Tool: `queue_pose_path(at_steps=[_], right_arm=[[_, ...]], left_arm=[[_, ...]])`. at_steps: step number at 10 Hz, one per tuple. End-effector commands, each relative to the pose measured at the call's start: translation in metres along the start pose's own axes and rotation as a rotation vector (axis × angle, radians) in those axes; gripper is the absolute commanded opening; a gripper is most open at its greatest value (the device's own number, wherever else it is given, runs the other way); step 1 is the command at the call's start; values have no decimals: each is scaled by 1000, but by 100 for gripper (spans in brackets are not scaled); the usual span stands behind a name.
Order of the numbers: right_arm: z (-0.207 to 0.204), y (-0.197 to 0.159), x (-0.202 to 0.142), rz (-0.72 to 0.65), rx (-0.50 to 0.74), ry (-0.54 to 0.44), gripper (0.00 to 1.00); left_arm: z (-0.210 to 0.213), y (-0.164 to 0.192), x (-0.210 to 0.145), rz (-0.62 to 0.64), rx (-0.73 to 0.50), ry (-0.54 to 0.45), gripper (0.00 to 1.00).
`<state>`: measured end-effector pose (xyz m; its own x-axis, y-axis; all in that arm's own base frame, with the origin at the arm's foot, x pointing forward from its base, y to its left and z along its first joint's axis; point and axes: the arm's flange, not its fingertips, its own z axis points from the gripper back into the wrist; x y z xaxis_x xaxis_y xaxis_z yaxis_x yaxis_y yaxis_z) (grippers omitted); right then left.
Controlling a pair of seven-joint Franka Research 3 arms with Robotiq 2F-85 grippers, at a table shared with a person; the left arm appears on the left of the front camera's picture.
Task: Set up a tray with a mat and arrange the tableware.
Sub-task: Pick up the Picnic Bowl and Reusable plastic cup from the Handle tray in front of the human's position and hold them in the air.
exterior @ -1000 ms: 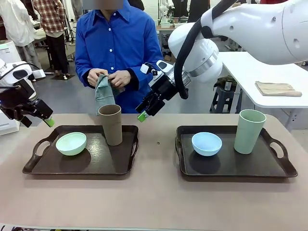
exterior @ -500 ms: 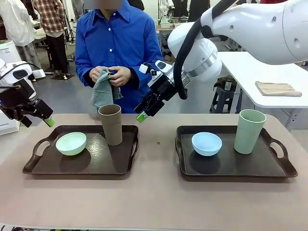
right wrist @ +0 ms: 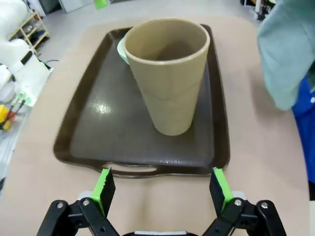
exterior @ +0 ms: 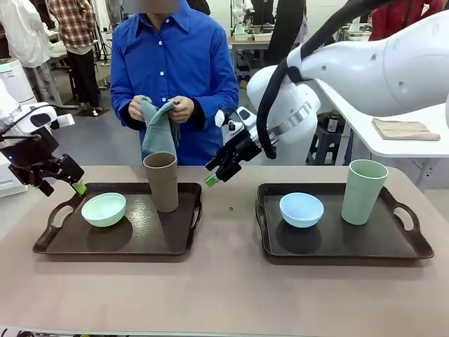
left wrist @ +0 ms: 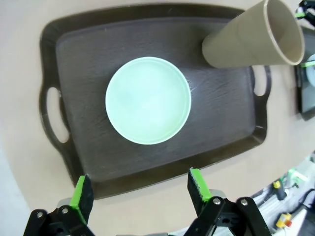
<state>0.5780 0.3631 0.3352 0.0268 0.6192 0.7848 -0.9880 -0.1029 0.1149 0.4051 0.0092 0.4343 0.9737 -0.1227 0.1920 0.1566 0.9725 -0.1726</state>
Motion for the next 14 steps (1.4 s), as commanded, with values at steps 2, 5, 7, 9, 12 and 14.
queue_pose_path(at_steps=[2, 5, 7, 9, 12, 14], right_arm=[[-28, -10, 10, 77, 38, -2, 100], [-51, -15, 21, 144, 33, 16, 100], [-58, -22, 26, 112, -33, -4, 100], [-67, -26, 35, 106, -47, -16, 100], [-81, -26, 47, 90, 17, -32, 100], [-85, -25, 50, 84, 36, -39, 100]], left_arm=[[-18, 12, 8, 17, -15, -10, 100], [-34, 21, 13, 39, -9, -3, 100], [-41, 26, 14, 46, -10, 1, 100], [-46, 27, 14, 45, 0, 5, 100], [-50, 31, 17, 56, 10, 14, 100], [-53, 31, 18, 67, 13, 17, 100]])
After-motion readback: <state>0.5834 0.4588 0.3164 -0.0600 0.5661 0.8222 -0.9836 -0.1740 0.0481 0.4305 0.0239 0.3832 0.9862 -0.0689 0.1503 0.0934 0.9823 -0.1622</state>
